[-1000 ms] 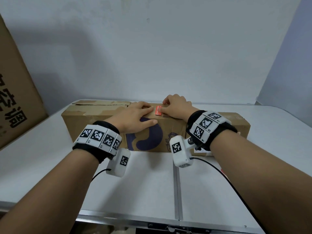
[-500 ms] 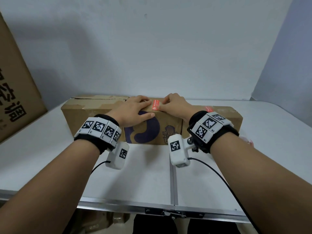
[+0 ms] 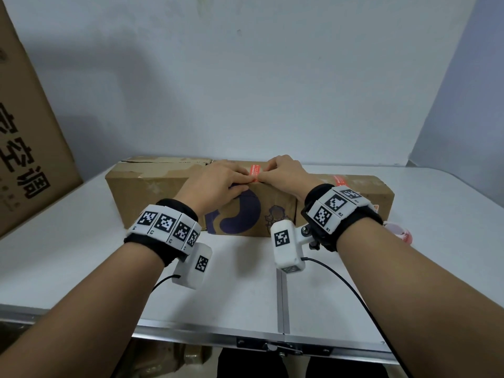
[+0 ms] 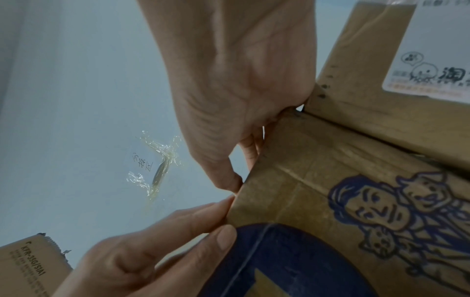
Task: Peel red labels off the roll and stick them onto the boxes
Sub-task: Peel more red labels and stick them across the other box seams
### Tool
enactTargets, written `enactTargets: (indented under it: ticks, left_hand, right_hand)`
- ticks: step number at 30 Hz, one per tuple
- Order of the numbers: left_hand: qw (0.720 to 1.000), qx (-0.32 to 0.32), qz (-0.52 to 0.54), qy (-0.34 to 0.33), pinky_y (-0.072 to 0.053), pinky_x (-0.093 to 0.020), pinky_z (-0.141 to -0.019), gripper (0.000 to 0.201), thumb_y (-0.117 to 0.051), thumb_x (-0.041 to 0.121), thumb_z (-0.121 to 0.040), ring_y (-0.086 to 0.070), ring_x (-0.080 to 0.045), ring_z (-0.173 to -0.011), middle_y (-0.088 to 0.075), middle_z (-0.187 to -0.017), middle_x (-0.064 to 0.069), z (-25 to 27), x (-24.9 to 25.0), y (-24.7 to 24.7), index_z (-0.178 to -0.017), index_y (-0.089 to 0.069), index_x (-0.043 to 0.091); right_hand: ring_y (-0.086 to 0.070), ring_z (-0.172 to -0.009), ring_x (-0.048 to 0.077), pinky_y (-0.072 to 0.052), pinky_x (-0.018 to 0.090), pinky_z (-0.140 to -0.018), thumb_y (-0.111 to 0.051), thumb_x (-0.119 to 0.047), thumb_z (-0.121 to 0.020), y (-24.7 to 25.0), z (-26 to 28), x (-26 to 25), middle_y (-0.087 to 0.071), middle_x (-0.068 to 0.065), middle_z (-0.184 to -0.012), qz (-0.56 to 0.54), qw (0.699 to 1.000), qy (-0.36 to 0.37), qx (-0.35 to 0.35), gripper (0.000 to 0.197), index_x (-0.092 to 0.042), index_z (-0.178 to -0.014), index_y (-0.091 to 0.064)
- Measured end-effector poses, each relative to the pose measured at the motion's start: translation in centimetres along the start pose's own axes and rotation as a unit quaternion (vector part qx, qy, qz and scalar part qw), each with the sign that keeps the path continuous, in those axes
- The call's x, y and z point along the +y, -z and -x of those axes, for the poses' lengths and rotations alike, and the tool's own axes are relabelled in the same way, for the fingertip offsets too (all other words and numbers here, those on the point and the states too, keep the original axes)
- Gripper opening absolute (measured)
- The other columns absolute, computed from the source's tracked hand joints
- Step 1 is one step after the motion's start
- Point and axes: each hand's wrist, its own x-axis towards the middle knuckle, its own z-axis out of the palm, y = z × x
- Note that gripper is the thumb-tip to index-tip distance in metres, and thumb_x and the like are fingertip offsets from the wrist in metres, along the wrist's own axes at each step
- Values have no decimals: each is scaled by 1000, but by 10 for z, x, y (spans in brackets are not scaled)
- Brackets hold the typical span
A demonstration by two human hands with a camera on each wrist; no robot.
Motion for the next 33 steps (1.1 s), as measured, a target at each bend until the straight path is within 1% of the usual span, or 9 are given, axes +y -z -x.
enactTargets:
  ticks: [4, 9, 14, 18, 22, 26, 29, 31, 33]
  left_hand:
    - [999, 26, 31, -12, -54, -37, -70, 27, -63, 20, -88, -67, -15, -100, -71, -115, 11, 5, -4, -3, -112, -72, 28]
    - [998, 57, 35, -10, -54, -34, -70, 24, -64, 18, -87, -69, -15, -98, -73, -112, 10, 5, -4, -6, -108, -74, 26]
    - [997, 65, 47, 7, -55, -34, -76, 23, -63, 22, -87, -69, -15, -99, -74, -110, 8, 5, -6, -9, -106, -75, 25]
    - [996, 70, 53, 24, -55, -36, -82, 21, -65, 21, -87, -69, -17, -101, -75, -109, 4, 7, -1, -7, -104, -76, 21]
    - [994, 69, 68, 53, -54, -37, -82, 18, -66, 21, -86, -69, -18, -96, -76, -102, 3, 8, 4, -5, -101, -76, 20]
    - [986, 48, 116, 106, -51, -29, -82, 12, -64, 23, -86, -62, -8, -88, -71, -107, 8, 7, 5, 2, -96, -70, 19]
    - [976, 72, 171, 114, -49, -30, -94, 13, -59, 18, -87, -63, -9, -106, -67, -120, 10, 3, 6, 10, -94, -68, 24]
    - [966, 111, 204, 118, -47, -24, -96, 18, -56, 15, -89, -63, -6, -106, -67, -119, 11, -4, 14, 15, -99, -68, 23]
    - [954, 137, 238, 118, -50, -15, -85, 19, -55, 14, -90, -65, -4, -93, -69, -106, 16, -16, 30, 20, -99, -69, 23]
  right_hand:
    - [-53, -118, 28, -46, 42, -100, -66, -40, -71, 0, 1, 0, -63, 3, -116, -3, 1000, -3, -1, 12, -31, -65, -60]
    - [-50, -122, 28, -43, 42, -104, -65, -46, -72, -1, 1, 0, -61, 4, -122, 9, 1000, -1, 0, 18, -35, -64, -54]
    - [-49, -122, 28, -43, 42, -103, -63, -46, -66, -1, 2, -3, -60, 3, -122, 7, 1000, -10, -13, 13, -33, -65, -61]
    - [-50, -119, 29, -45, 42, -101, -59, -36, -69, -3, 0, -2, -59, 4, -121, 5, 1000, -12, -11, 21, -24, -82, -70]
    - [-53, -114, 28, -47, 42, -97, -58, -34, -69, -3, 2, -1, -62, 4, -117, -3, 1000, -4, 6, 28, -15, -85, -72]
    - [-59, -109, 27, -49, 36, -91, -60, -24, -78, 3, 8, 2, -68, 6, -109, -23, 999, 27, 5, 22, -8, -89, -72]
    - [-54, -120, 22, -38, 23, -89, -57, -23, -90, 18, 13, 5, -61, 7, -128, -33, 998, 57, -3, 30, -9, -116, -66]
    - [-49, -127, 17, -31, 19, -91, -52, -23, -94, 37, 18, 7, -56, 3, -135, -37, 994, 92, 45, 33, -13, -123, -63]
    - [-50, -124, 14, -31, 18, -94, -51, -19, -95, 59, 23, 10, -60, 0, -131, -72, 985, 113, 111, 29, -15, -119, -66]
